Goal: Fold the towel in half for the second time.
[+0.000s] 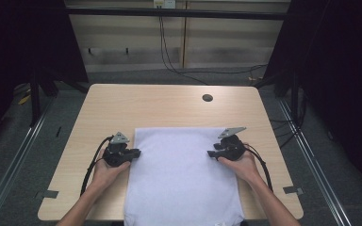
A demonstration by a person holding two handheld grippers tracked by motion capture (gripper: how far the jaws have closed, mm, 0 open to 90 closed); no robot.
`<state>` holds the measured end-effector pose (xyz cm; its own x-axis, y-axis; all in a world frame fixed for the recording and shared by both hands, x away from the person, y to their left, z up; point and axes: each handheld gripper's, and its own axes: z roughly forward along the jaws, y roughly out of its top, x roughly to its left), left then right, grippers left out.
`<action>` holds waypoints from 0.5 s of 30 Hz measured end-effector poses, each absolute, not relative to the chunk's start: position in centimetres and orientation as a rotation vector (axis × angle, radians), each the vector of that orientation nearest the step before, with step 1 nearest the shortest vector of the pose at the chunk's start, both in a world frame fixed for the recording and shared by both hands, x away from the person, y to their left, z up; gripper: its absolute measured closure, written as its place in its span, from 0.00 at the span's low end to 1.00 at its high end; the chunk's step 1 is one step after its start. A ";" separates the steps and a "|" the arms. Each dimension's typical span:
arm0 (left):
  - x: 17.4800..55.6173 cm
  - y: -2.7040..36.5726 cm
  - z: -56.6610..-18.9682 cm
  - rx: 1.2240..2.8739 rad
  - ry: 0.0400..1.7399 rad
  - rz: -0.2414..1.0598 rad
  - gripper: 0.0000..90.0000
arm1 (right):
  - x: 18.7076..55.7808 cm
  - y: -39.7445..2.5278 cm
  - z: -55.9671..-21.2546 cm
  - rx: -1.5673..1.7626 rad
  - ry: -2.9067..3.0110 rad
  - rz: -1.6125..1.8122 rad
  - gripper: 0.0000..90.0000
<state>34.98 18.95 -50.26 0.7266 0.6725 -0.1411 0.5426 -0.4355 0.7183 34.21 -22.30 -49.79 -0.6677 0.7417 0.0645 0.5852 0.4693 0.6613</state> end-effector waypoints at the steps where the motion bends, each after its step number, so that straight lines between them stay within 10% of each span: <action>1: 34.8 19.0 -50.3 2.145 0.910 0.211 0.94 | 34.1 -22.5 -49.8 1.133 2.495 1.003 0.66; 15: 29.9 19.5 -49.9 2.194 0.820 0.152 0.94 | 29.4 -23.2 -49.4 1.085 2.582 1.006 0.68</action>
